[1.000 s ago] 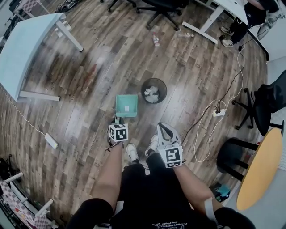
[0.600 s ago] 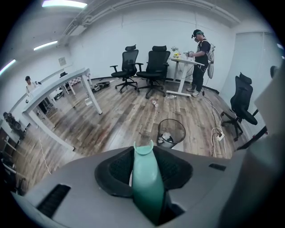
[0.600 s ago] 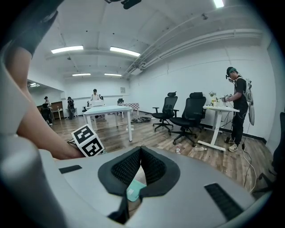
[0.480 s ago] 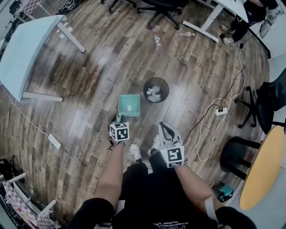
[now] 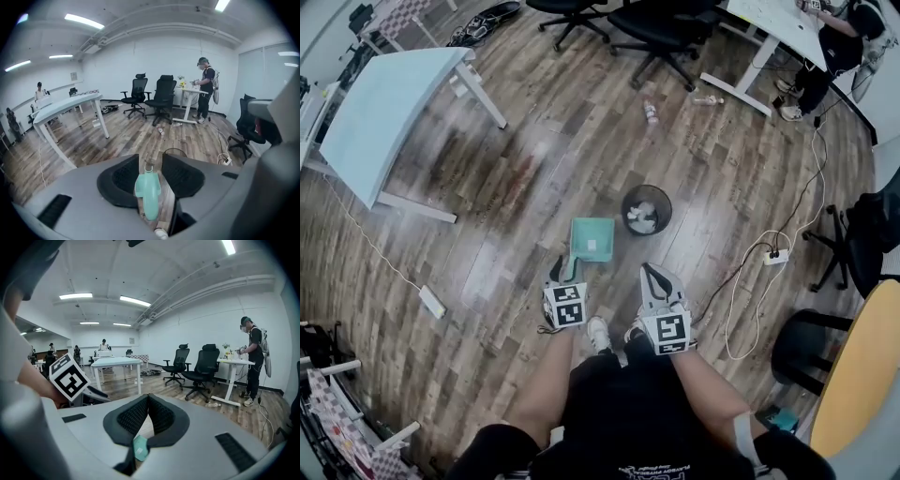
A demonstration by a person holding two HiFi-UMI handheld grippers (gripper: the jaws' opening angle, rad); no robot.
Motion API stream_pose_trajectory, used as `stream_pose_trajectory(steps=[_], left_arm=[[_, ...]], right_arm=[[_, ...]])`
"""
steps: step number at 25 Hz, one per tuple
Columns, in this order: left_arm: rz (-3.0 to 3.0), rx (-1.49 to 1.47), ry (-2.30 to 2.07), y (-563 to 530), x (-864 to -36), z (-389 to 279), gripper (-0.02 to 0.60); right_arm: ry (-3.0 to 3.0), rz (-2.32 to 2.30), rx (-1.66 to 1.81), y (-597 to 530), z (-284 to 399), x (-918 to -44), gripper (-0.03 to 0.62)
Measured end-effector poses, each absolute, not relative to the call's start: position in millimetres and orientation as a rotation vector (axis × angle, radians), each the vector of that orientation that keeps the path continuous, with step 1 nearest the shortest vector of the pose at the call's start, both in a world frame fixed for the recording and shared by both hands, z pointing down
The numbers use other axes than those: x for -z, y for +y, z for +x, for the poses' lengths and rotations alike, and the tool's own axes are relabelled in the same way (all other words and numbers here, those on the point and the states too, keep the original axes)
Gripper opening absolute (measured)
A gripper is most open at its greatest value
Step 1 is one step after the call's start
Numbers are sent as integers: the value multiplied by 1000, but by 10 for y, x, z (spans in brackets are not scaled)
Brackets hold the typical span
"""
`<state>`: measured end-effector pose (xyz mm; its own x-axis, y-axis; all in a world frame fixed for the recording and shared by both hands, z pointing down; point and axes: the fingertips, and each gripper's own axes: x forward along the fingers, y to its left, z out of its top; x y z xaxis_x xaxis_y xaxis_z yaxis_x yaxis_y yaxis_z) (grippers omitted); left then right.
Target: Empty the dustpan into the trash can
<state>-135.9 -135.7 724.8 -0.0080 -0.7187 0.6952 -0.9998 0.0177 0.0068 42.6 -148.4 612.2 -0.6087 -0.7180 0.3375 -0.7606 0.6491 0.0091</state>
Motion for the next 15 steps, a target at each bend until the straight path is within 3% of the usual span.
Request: stream_pose_trajectory(steps=[7, 15], left_arm=[[1937, -582, -1811, -1076, -6335, -1246, 137], [2078, -426, -1842, -754, -5648, -1209, 23]], right_arm=[[-2637, 1169, -92, -1371, 114, -5741, 23], [-2702, 1171, 1, -1120, -38, -5210, 23]])
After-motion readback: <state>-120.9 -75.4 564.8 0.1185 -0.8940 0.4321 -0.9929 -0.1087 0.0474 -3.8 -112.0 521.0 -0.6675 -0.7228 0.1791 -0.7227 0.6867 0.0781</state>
